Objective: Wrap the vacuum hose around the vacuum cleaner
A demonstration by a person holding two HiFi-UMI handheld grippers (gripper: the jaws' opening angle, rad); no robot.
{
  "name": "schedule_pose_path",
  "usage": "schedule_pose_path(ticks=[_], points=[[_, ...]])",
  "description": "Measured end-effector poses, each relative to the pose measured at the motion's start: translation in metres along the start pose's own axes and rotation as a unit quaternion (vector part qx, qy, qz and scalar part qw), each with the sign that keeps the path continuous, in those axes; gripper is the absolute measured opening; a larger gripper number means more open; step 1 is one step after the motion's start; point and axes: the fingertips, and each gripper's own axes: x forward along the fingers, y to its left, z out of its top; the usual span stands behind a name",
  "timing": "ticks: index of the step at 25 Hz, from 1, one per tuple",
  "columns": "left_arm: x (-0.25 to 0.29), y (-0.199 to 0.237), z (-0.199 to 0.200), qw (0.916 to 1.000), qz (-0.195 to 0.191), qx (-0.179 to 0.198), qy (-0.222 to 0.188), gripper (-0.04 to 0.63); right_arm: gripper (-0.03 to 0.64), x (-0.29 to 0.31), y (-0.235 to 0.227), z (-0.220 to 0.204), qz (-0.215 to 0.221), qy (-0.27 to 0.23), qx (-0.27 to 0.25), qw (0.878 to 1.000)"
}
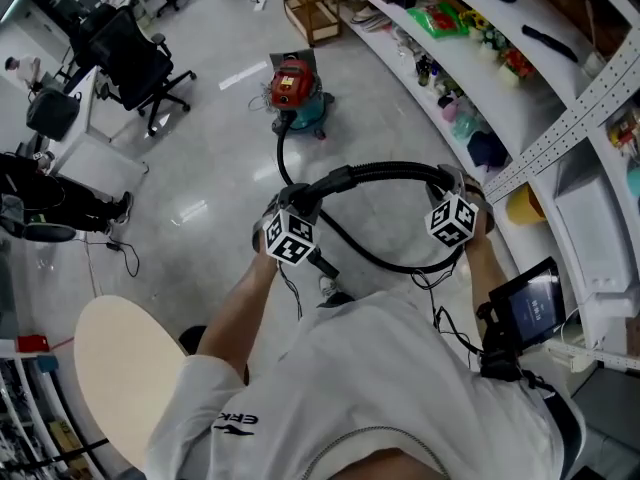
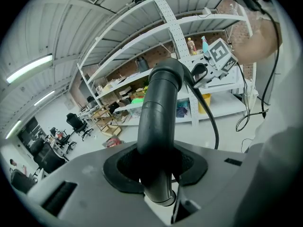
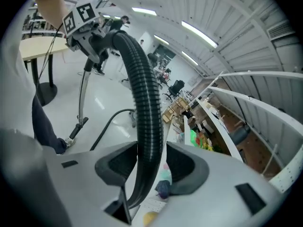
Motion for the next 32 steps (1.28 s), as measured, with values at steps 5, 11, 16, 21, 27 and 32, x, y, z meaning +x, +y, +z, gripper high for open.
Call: schedule_pose_path(ticks=[5, 11, 16, 21, 27, 32], points=[[0.002, 0.035, 0.008, 0.9997, -0.009, 0.011, -0.021, 0.13, 0.175, 0.025, -0.014, -0.033, -0.019, 0.063, 0.046, 0.997], [-0.008, 0.075, 0.016, 0.9979, -0.007, 0.043, -0.048, 0.13, 0.175, 0.061, -0.012, -0.053, -0.023, 0.117, 0.096, 0.988], [-0.024, 0.111, 0.014, 0.9967, 0.002, 0.05, -0.064, 0.129, 0.175, 0.087, -0.008, -0.066, -0.029, 0.15, 0.127, 0.98], [-0.039, 0.134, 0.011, 0.9953, 0.005, 0.056, -0.079, 0.13, 0.173, 0.106, -0.017, -0.055, -0.046, 0.152, 0.136, 0.978], [-0.035, 0.158, -0.009, 0.9961, 0.019, 0.039, -0.076, 0.13, 0.16, 0.12, -0.074, -0.028, -0.104, 0.127, 0.123, 0.979], [-0.019, 0.175, -0.024, 0.9971, 0.027, 0.02, -0.068, 0.13, 0.158, 0.128, -0.13, -0.001, -0.141, 0.103, 0.083, 0.981]])
